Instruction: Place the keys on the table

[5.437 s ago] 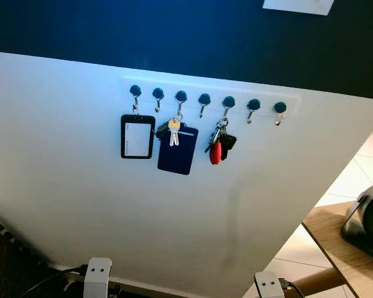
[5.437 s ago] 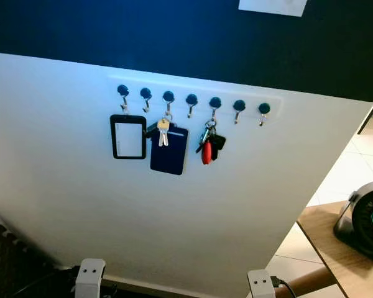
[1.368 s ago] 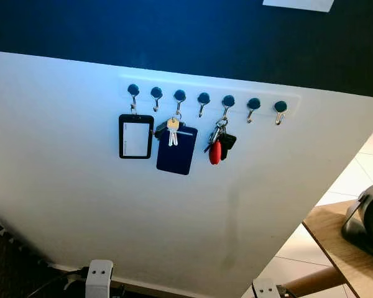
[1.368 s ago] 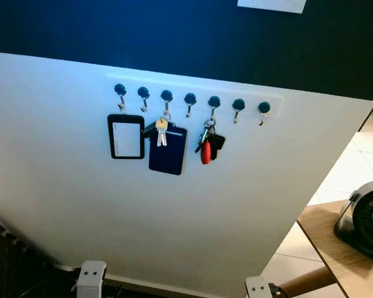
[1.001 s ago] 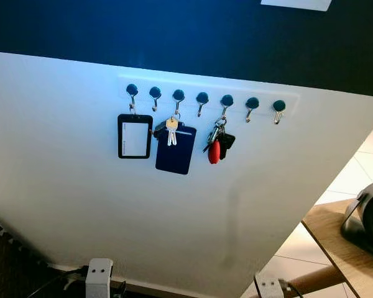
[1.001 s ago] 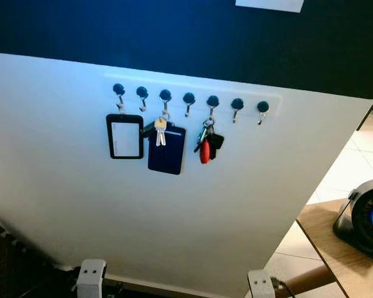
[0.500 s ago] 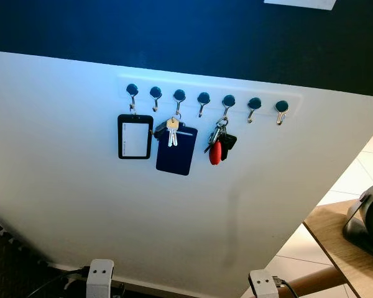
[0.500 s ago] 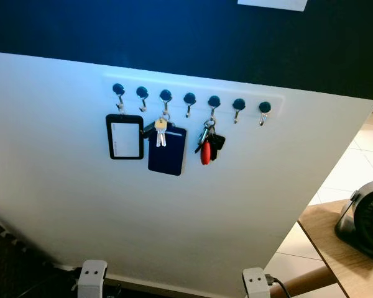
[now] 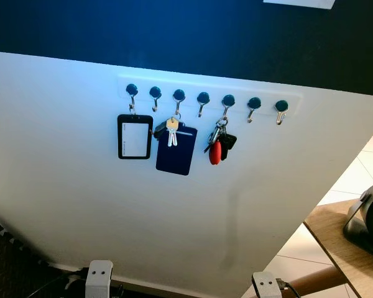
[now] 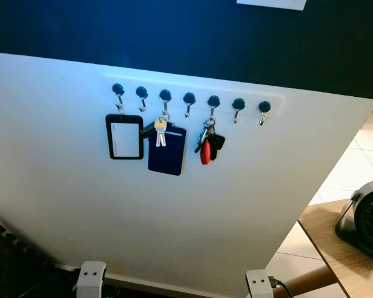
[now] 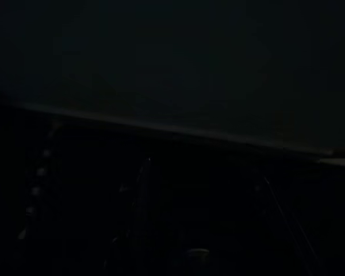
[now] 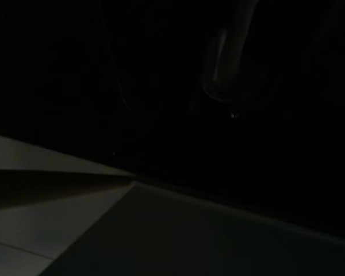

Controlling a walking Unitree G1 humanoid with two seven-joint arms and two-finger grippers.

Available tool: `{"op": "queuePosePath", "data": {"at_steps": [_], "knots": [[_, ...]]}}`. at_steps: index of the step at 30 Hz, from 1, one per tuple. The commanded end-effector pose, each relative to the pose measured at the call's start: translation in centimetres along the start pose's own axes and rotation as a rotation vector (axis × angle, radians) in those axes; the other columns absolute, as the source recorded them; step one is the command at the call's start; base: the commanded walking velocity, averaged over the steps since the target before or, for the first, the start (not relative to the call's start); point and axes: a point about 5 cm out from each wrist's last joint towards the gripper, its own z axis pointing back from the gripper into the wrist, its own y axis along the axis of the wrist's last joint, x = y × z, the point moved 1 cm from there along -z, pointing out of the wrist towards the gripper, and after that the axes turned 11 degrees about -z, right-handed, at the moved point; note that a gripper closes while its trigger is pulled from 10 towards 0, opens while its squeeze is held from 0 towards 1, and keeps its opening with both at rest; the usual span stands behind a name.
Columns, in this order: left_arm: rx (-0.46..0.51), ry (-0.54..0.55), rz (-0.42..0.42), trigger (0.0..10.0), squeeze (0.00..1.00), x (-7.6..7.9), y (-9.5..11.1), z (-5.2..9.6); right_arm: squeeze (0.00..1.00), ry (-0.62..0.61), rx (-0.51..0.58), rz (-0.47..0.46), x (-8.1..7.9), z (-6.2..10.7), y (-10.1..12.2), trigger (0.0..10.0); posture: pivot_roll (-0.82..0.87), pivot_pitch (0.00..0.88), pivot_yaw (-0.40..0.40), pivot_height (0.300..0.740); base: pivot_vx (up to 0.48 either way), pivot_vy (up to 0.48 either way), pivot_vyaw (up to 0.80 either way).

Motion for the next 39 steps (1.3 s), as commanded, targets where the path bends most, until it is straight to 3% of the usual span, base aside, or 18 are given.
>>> {"op": "queuePosePath", "data": {"at_steps": [1, 3, 5, 6, 8, 9, 10, 12, 18, 21, 22, 26, 28, 30, 33, 34, 37, 39], "knots": [[-0.037, 0.007, -0.013, 10.0, 0.00, -0.2, -0.7, 0.2, 0.00, -0.045, -0.023, 0.014, 0.7, 0.1, -0.2, 10.0, 0.04, 0.066, -0.064, 0.740, 0.000, 0.000, 0.00], [0.017, -0.090, 0.015, 0.0, 0.00, 0.8, -0.3, 0.3, 0.00, 0.005, -0.033, -0.033, 0.5, 0.1, -0.3, 0.0, 0.04, 0.064, -0.063, 0.740, 0.000, 0.000, 0.00], [-0.018, -0.007, -0.095, 0.0, 0.00, 0.1, -0.5, 0.2, 0.00, -0.014, -0.031, 0.032, 0.7, 0.1, -0.2, 0.0, 0.04, 0.065, -0.065, 0.740, 0.000, 0.000, 0.00], [-0.022, -0.007, -0.042, 10.0, 0.00, 0.1, -0.5, 0.2, 0.00, -0.054, -0.037, 0.025, 1.0, 0.1, -0.2, 10.0, 0.04, 0.066, -0.068, 0.740, 0.000, 0.000, 0.00], [-0.014, -0.018, -0.009, 10.0, 0.00, 0.1, -0.4, 0.2, 0.00, -0.055, -0.044, 0.004, 0.9, 0.1, -0.3, 10.0, 0.04, 0.066, -0.068, 0.740, 0.000, 0.000, 0.00], [0.018, -0.066, 0.028, 0.0, 0.00, 0.5, -0.2, 0.2, 0.00, -0.049, -0.051, -0.015, 0.8, 0.1, -0.4, 10.0, 0.04, 0.066, -0.069, 0.740, 0.000, 0.000, 0.00], [0.010, -0.044, -0.026, 0.0, 0.00, 0.4, -0.2, 0.2, 0.00, -0.003, -0.059, -0.010, 0.1, 0.0, -0.5, 0.0, 0.03, 0.065, -0.070, 0.740, 0.000, 0.000, 0.00], [-0.043, 0.006, -0.049, 10.0, 0.00, 0.0, -0.7, 0.1, 0.00, -0.035, -0.050, 0.063, -0.1, -0.2, -0.2, 0.7, 0.03, 0.065, -0.071, 0.740, 0.000, 0.000, 0.00], [-0.021, -0.071, -0.038, 10.0, 1.00, 0.7, -1.0, 0.6, 1.00, -0.011, -0.053, -0.113, -1.6, -0.5, -0.1, 10.0, 0.02, 0.067, -0.059, 0.740, 0.000, 0.000, 0.00], [-0.089, 0.015, -0.094, 10.0, 1.00, 0.0, -1.7, 0.6, 1.00, -0.066, -0.050, -0.022, -2.2, -0.6, 0.0, 10.0, 0.02, 0.067, -0.058, 0.740, 0.000, 0.000, 0.00], [-0.091, -0.001, -0.075, 0.0, 0.00, 0.0, -1.9, 0.7, 0.00, -0.036, -0.057, -0.068, -3.0, -0.7, 0.0, 10.0, 0.02, 0.064, -0.060, 0.740, 0.000, 0.000, 0.00], [-0.090, 0.040, -0.055, 0.0, 0.00, -0.3, -2.0, 0.8, 0.34, -0.033, -0.054, 0.050, -3.8, -1.0, 0.7, 10.0, 0.01, 0.062, -0.066, 0.740, 0.000, 0.000, 0.00], [-0.093, 0.048, -0.040, 10.0, 0.00, -0.3, -2.0, 0.8, 0.00, -0.061, -0.058, 0.054, -4.2, -1.0, 0.8, 10.0, 0.01, 0.060, -0.067, 0.740, 0.000, 0.000, 0.00], [-0.069, 0.038, -0.054, 10.0, 1.00, -0.4, -1.7, 0.7, 1.00, -0.022, -0.038, 0.004, -5.0, -1.3, 1.8, 10.0, 0.01, 0.058, -0.064, 0.740, 0.000, 0.000, 0.00], [-0.073, 0.049, -0.093, 10.0, 1.00, -0.4, -1.5, 0.6, 0.62, -0.038, -0.016, 0.064, -5.0, -1.5, 3.0, 10.0, 0.00, 0.059, -0.059, 0.740, 0.000, 0.000, 0.00], [-0.024, 0.043, -0.032, 10.0, 0.00, -0.2, -1.0, 0.6, 0.10, 0.006, 0.014, 0.011, -5.8, -1.7, 4.3, 10.0, 0.00, 0.059, -0.058, 0.740, 0.000, 0.000, 0.00], [-0.010, 0.017, -0.036, 10.0, 1.00, 0.1, -0.8, 0.5, 0.80, 0.013, 0.019, 0.018, -6.1, -1.8, 4.8, 10.0, 0.00, 0.056, -0.055, 0.740, 0.000, 0.000, 0.00], [-0.021, 0.014, -0.096, 10.0, 0.67, 0.1, -0.7, 0.4, 0.00, 0.006, 0.025, 0.010, -6.4, -1.9, 5.7, 10.0, 0.01, 0.053, -0.052, 0.740, 0.000, 0.000, 0.00]]}}
